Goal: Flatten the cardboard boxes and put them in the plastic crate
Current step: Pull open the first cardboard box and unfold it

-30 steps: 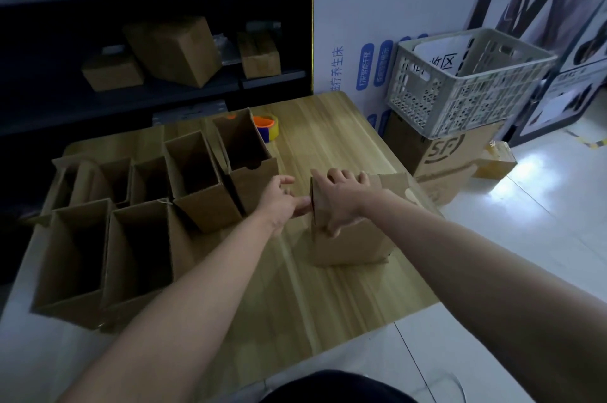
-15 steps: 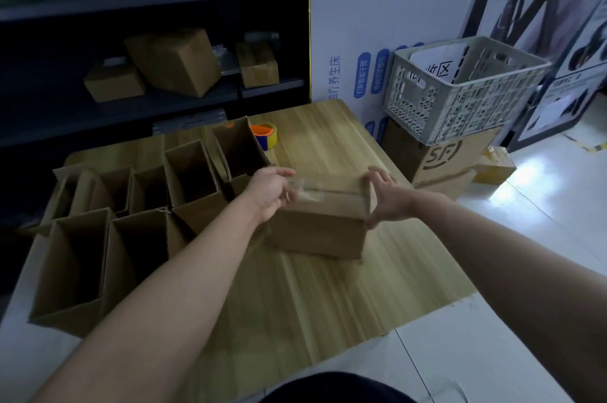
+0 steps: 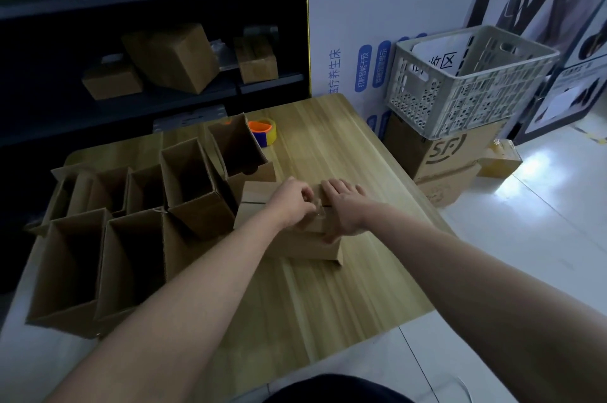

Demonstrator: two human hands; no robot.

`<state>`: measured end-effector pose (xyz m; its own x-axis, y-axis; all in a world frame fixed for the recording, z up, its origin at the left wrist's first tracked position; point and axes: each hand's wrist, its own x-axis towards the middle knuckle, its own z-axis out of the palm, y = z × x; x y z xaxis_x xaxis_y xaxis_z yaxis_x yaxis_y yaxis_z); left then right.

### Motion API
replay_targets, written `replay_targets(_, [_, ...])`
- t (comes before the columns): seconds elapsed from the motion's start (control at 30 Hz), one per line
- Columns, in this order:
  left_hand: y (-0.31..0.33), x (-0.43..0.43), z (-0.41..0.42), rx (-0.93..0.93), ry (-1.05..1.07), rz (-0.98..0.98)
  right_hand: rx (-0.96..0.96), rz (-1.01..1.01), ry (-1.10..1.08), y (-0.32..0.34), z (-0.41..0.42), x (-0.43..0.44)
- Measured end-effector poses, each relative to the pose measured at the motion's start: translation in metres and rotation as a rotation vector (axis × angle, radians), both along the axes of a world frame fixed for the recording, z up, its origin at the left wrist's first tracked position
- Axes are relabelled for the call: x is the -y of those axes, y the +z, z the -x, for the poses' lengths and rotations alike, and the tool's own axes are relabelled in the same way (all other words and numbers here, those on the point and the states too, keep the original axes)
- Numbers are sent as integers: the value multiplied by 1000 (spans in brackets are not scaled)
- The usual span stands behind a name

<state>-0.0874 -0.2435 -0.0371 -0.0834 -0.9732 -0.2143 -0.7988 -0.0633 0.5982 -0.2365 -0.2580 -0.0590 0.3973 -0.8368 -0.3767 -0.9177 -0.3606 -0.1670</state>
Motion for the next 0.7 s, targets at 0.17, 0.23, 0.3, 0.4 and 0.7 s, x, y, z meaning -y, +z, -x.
replay_targets(0.17, [-3,-4,-21,-377,75,-45,0,-8,15,-2,6,12])
replay_targets(0.23, [1,-3,-35,-566,229,-82,-36,-26,-2,1,17,18])
replay_targets(0.3, [2,-1,-52,-551,349,-33,-77,-45,-36,4,30,22])
replay_targets(0.4, [0,-2,-67,-379,371,36,-118,-43,-56,7,35,24])
replay_targets(0.7, [-18,-16,-50,-223,252,-86,-102,-30,86,-6,-34,11])
